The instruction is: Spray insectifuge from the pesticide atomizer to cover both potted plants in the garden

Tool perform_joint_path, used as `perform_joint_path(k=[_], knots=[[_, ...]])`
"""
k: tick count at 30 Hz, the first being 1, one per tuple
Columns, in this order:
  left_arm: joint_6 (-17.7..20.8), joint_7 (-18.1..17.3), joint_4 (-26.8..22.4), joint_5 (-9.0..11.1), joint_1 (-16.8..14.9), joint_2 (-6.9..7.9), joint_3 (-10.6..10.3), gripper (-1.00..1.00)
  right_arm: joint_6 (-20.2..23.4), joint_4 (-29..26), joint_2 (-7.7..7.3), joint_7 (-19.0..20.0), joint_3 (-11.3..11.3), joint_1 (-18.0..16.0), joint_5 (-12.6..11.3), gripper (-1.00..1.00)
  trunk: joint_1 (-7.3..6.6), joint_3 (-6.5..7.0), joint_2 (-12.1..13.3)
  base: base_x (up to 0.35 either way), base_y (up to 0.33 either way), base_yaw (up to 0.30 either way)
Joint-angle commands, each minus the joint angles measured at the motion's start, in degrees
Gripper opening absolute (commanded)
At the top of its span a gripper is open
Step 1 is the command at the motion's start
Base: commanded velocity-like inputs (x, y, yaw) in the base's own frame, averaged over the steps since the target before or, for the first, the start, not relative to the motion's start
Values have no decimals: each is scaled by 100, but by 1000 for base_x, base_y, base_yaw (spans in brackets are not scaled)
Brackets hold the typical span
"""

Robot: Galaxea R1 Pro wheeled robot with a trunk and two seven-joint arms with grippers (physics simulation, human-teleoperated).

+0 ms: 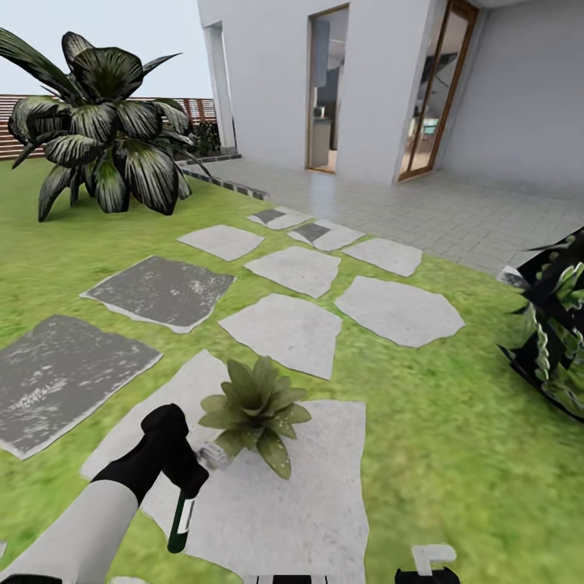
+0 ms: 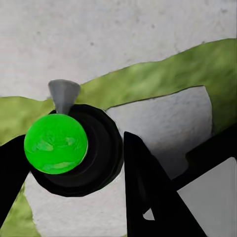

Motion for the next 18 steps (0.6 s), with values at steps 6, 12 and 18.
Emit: perform_joint_path(k=[6, 12, 18], knots=[[51, -92, -427, -37, -19, -26, -22, -100, 10, 0, -1, -36, 15, -4, 53, 100, 1, -5, -2, 244, 154, 0], [54, -101, -608, -29, -23, 8, -19, -100, 11, 4, -1, -30, 15, -4, 53, 100, 1, -5, -2, 30, 10, -150], [55, -112, -617, -28, -23, 13, -18, -100, 11, 3, -1, -27, 15, -4, 53, 100, 1, -5, -2, -53, 12, -258]])
